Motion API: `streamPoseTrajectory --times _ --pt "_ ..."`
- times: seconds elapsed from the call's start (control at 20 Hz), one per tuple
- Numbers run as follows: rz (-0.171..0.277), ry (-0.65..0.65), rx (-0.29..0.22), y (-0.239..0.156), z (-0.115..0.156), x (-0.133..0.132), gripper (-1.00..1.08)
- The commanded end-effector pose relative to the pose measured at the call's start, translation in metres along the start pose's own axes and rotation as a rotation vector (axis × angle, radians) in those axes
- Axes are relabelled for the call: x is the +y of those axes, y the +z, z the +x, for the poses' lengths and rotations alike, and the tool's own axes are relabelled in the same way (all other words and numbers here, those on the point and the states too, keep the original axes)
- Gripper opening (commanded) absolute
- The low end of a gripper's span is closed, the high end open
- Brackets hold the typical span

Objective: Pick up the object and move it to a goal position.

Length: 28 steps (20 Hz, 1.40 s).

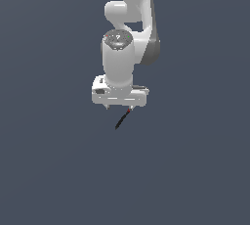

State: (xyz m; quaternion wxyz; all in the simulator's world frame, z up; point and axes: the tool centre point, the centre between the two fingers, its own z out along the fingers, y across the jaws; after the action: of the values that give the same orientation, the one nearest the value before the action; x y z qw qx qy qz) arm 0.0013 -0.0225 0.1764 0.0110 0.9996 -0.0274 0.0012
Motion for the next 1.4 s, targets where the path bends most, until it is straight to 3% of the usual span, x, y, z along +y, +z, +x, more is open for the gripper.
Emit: streamPoseTrajectory --times 0.0,0.5,0.95,1.35 --pt "0.0 0.0 0.0 0.0 0.0 0.0 1.0" --pt "-0.022 -0.026 -0.001 -0.001 -0.001 0.022 1.0" --pt "-0.015 0.015 -0.001 0.01 -0.005 0.016 1.0" --pt "0.002 0.141 -0.002 0.042 -0.02 0.001 1.0"
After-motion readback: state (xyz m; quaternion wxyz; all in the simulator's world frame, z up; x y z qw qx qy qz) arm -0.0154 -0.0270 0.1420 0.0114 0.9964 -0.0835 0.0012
